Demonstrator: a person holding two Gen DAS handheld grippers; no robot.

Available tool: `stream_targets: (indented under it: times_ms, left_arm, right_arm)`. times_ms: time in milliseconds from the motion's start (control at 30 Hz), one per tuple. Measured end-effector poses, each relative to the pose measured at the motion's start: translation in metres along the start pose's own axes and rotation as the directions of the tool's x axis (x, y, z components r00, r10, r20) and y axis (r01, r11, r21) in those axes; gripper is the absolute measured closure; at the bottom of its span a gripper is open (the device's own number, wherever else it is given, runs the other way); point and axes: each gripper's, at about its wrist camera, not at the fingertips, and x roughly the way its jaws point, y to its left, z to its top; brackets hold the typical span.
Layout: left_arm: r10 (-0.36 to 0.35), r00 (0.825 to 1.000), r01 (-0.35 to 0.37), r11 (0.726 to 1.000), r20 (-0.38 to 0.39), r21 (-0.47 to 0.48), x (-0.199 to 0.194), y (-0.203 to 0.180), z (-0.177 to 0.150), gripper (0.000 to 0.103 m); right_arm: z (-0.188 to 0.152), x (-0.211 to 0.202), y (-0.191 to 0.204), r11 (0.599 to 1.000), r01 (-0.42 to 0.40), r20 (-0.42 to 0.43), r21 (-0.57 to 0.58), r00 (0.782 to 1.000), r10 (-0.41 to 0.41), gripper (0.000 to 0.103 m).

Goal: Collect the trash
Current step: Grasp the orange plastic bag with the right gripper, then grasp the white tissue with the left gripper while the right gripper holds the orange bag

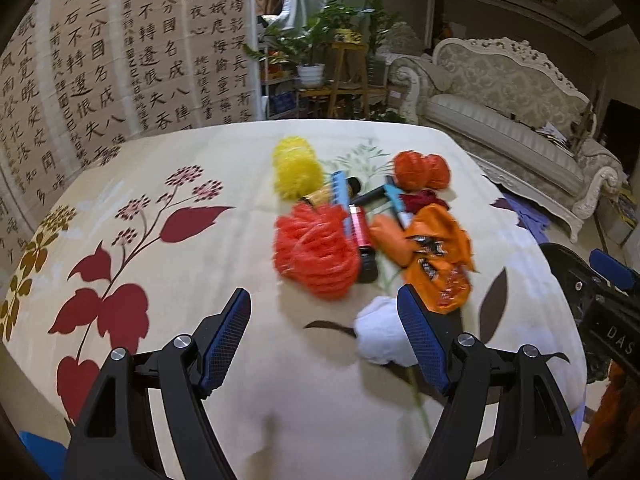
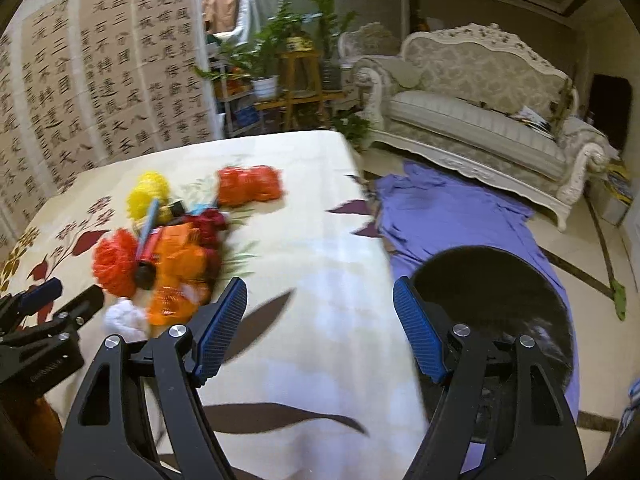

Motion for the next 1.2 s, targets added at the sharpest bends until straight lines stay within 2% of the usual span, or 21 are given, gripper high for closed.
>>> stream_targets:
  times_ms: [267, 500, 533, 600, 667, 967, 1200]
  left_arm:
    - [0.068, 0.998, -0.068, 0.997, 0.005, -0.049, 0.002, 0.039, -0.002, 0.030]
    - [0.125, 0.992, -0.126, 0.987, -0.017, -0.099, 0.011, 0.076, -0.003, 0.030]
    - [0.125, 0.992, -0.126, 0.987, -0.020, -0.103, 0.012, 0.079, -0.004, 0.030]
    - [0.120, 0.992, -0.122, 0.986, -0.028, -0.110, 0.014, 0.082, -0.005, 0.030]
    - [0.112, 0.993, -0.115, 0.987, -0.032, -0.114, 0.016, 0.083, -0.006, 0.030]
    - [0.067, 0.997, -0.070, 0.993, -0.034, -0.095, 0.018, 0.068, -0.006, 0.029]
    - [0.028, 0.999, -0.030, 0.997, -0.027, -0.067, 0.015, 0.045, -0.004, 0.029]
  right_arm:
    - [0.010, 0.011, 0.044, 0.994, -0.079, -0.016, -0.074, 0.997, 0.078, 0.029]
    - [0.012, 0.032, 0.076, 0.988, -0.093, -0.047, -0.125, 0.995, 0.088, 0.029]
    - [0.013, 0.036, 0.077, 0.988, -0.092, -0.054, -0.127, 0.995, 0.086, 0.029]
    - [0.011, 0.043, 0.080, 0.987, -0.095, -0.071, -0.131, 0.994, 0.086, 0.043]
    - [0.009, 0.050, 0.080, 0.986, -0.111, -0.098, -0.123, 0.990, 0.099, 0.065]
    - [0.010, 0.039, 0.072, 0.988, -0.116, -0.074, -0.102, 0.991, 0.109, 0.066]
    - [0.009, 0.026, 0.049, 0.994, -0.071, -0.047, -0.089, 0.997, 0.067, 0.066]
